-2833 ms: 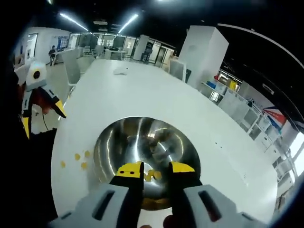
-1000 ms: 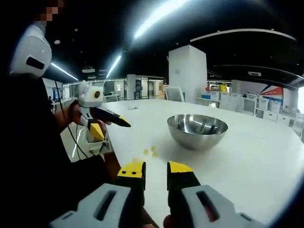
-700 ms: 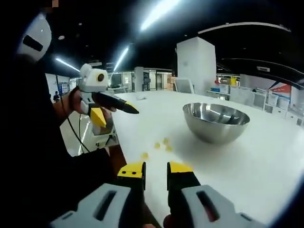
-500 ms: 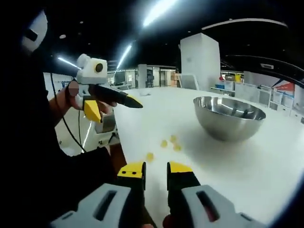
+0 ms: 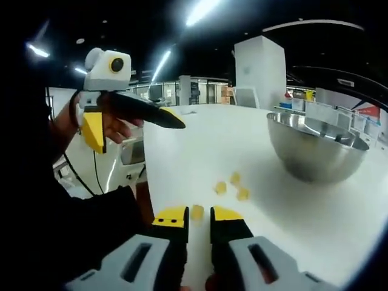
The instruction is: Pick up the QQ candy scattered on the table and place it into the stainless steel bowl on the table
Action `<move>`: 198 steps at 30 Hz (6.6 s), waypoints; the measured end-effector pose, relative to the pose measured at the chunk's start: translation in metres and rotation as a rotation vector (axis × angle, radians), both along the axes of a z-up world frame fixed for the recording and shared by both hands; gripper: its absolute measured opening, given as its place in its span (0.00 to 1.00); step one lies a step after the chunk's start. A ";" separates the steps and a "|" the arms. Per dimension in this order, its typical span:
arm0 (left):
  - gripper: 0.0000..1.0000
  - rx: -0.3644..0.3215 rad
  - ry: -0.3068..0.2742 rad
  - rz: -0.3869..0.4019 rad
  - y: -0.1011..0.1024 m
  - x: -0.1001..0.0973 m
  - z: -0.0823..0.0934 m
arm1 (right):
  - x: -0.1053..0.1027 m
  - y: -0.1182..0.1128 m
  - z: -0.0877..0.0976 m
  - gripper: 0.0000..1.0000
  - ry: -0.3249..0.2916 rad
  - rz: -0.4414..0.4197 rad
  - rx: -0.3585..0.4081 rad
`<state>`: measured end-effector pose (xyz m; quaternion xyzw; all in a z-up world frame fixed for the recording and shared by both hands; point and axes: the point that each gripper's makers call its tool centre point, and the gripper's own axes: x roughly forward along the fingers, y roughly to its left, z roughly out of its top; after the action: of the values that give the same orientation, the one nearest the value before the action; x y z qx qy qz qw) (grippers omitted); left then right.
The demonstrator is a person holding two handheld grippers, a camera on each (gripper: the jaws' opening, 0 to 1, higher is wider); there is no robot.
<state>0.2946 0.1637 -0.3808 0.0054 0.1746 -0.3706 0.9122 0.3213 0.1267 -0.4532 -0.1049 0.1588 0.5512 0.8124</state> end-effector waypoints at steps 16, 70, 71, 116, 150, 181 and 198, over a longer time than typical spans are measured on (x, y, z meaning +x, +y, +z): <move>0.74 -0.010 0.016 -0.001 0.002 0.005 -0.006 | 0.000 0.007 -0.005 0.09 -0.023 0.021 -0.014; 0.74 0.017 0.014 -0.026 -0.016 0.010 -0.005 | 0.016 -0.154 0.123 0.08 -0.138 -0.243 0.163; 0.74 0.016 0.014 -0.027 -0.016 0.010 -0.005 | 0.017 -0.153 0.123 0.08 -0.139 -0.241 0.162; 0.74 0.003 0.029 -0.017 -0.006 0.008 -0.011 | 0.191 -0.043 0.101 0.08 -0.144 0.025 -0.308; 0.73 -0.001 0.009 -0.017 -0.003 -0.002 -0.005 | 0.158 -0.048 0.105 0.17 -0.166 0.025 -0.355; 0.73 -0.002 0.015 -0.038 -0.014 0.004 -0.007 | 0.035 -0.148 0.145 0.17 -0.255 -0.229 0.109; 0.73 0.012 0.012 -0.044 -0.015 0.005 -0.006 | 0.005 -0.156 0.115 0.17 -0.194 -0.247 0.181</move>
<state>0.2998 0.1488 -0.3867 0.0126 0.1823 -0.3893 0.9028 0.3264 -0.0293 -0.3380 -0.0635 0.0411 0.4466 0.8915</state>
